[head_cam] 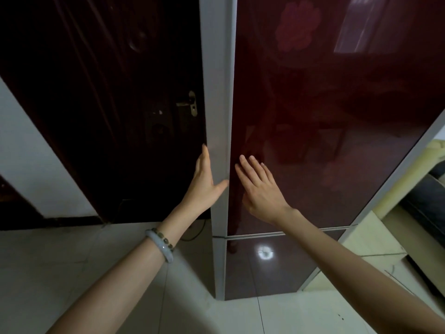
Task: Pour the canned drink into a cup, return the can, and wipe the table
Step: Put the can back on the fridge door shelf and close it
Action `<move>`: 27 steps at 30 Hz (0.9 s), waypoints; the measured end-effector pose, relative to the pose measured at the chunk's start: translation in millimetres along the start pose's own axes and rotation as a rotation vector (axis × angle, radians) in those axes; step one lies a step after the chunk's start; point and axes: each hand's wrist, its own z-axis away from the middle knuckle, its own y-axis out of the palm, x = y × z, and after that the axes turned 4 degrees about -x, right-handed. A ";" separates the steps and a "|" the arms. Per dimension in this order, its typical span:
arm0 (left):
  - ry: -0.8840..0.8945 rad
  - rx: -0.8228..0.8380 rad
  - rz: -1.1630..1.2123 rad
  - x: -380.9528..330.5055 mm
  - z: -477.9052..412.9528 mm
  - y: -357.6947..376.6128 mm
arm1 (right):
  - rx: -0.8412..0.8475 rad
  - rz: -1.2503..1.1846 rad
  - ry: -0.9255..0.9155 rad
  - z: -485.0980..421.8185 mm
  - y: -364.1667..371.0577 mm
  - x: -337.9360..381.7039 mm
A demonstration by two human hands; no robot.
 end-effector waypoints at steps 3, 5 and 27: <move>0.018 -0.002 -0.065 1.5 6.4 -2.5 | 0.014 -0.113 0.010 1.9 -7.5 -1.8; 0.027 -0.007 -0.165 3.1 16.4 -1.3 | 0.025 -0.203 0.038 5.2 -13.9 -1.7; 0.763 0.536 -0.320 -83.6 118.2 148.8 | 0.000 -0.010 0.899 255.7 -107.9 -2.5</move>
